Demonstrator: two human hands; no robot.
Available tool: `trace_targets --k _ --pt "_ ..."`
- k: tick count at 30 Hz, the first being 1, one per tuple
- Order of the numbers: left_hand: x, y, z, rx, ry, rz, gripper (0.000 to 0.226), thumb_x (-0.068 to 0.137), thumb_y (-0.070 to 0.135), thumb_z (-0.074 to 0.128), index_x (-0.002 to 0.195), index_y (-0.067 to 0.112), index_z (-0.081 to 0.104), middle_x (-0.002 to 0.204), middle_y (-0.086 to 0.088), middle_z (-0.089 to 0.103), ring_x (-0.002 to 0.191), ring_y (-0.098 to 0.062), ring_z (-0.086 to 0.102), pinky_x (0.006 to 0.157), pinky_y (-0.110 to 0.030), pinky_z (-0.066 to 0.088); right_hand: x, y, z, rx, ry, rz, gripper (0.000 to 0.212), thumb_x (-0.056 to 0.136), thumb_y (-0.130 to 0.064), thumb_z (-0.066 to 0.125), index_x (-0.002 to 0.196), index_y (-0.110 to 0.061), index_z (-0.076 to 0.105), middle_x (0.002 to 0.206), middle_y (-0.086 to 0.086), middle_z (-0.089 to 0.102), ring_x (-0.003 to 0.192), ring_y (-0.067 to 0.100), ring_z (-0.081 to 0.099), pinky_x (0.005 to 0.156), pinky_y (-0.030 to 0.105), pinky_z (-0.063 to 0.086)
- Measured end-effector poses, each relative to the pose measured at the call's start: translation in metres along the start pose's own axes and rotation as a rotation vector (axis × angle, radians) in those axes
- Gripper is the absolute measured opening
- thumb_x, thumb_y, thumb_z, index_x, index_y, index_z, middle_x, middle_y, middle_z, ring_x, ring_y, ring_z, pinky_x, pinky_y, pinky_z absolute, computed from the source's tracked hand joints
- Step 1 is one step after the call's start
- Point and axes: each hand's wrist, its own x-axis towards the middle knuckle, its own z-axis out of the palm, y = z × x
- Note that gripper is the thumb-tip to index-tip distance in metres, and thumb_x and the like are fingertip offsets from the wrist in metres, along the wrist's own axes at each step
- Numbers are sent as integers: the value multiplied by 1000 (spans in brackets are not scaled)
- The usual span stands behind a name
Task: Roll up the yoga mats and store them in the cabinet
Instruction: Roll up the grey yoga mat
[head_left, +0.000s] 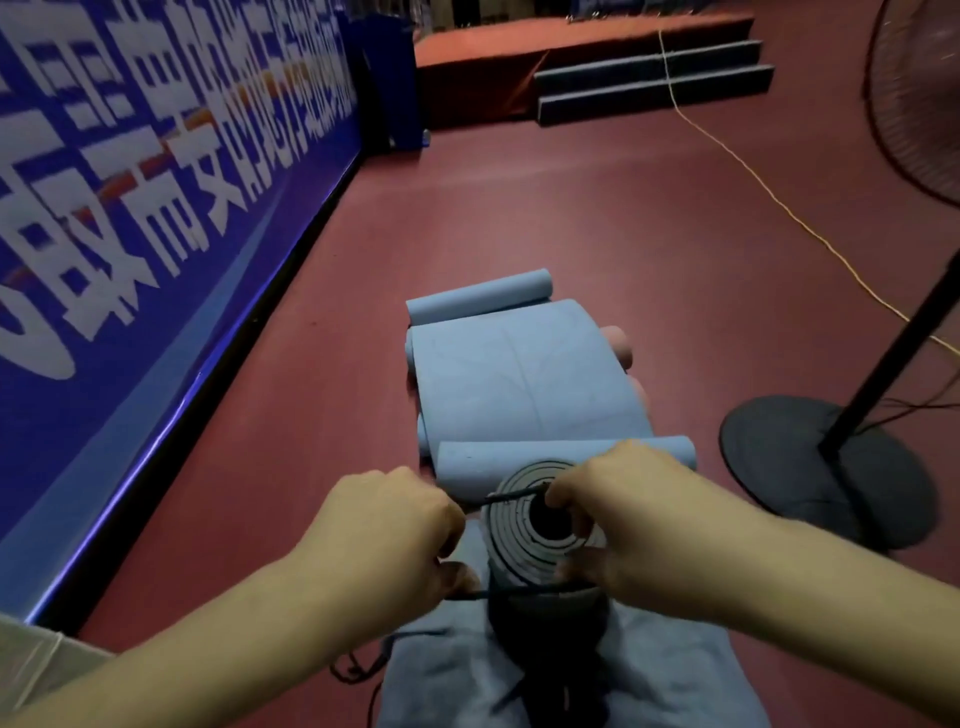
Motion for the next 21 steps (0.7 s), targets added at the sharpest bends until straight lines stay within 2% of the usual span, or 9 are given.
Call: trace_targets --k 3,5,7,8,10,13,16,18,21 --pt "12 8 11 95 -3 -42 69 74 82 64 112 25 69 92 9 55 89 -20 62 60 -30 35 -3 10 17 -44 77 26 34 80 -45 74 102 -24 59 102 -7 51 97 21 55 69 32 35" --pt "20 4 22 97 51 -36 79 54 90 69 99 25 73 79 9 36 73 -19 53 51 -30 25 -3 22 31 -111 150 85 60 59 -56 85 102 -21 61 97 -5 46 91 23 51 67 34 29" --pt "27 -4 32 116 65 -25 86 26 95 70 82 29 73 79 11 29 70 -18 48 54 -29 24 -4 34 39 -296 122 178 88 30 -63 87 101 -16 64 94 1 49 89 27 44 66 37 23" --pt "31 -9 39 113 59 -31 91 23 95 70 88 31 72 87 11 32 80 -18 48 60 -31 28 -5 40 42 -327 69 236 92 33 -64 86 109 -17 61 100 3 47 95 27 40 68 39 21" --pt "33 -18 59 70 -36 -105 108 33 99 64 120 35 64 106 11 34 104 -17 42 74 -34 36 -11 56 48 -240 23 283 84 58 -76 68 125 -28 52 110 -3 37 108 23 31 78 39 28" --pt "32 -23 86 -162 -129 -137 137 32 109 42 150 40 43 129 19 41 121 -12 44 92 -34 46 -20 62 49 -8 112 221 85 65 -84 36 135 -38 51 104 -11 34 105 15 32 91 34 43" --pt "34 -6 127 -365 -191 -127 109 60 102 43 148 38 49 139 16 49 127 -16 52 100 -35 48 -9 45 44 165 234 112 71 74 -74 47 133 -34 57 104 -11 45 103 13 40 90 35 46" --pt "35 5 158 -348 -51 -145 68 80 81 43 128 35 63 124 15 52 113 -18 57 89 -34 50 3 35 46 236 294 56 63 78 -67 50 129 -31 60 105 -11 51 104 13 47 89 33 45" --pt "38 3 185 -434 199 -198 34 86 62 56 97 31 65 97 15 54 91 -14 57 72 -32 46 14 27 58 347 294 7 54 80 -64 50 119 -29 64 98 -14 54 97 11 53 87 31 47"
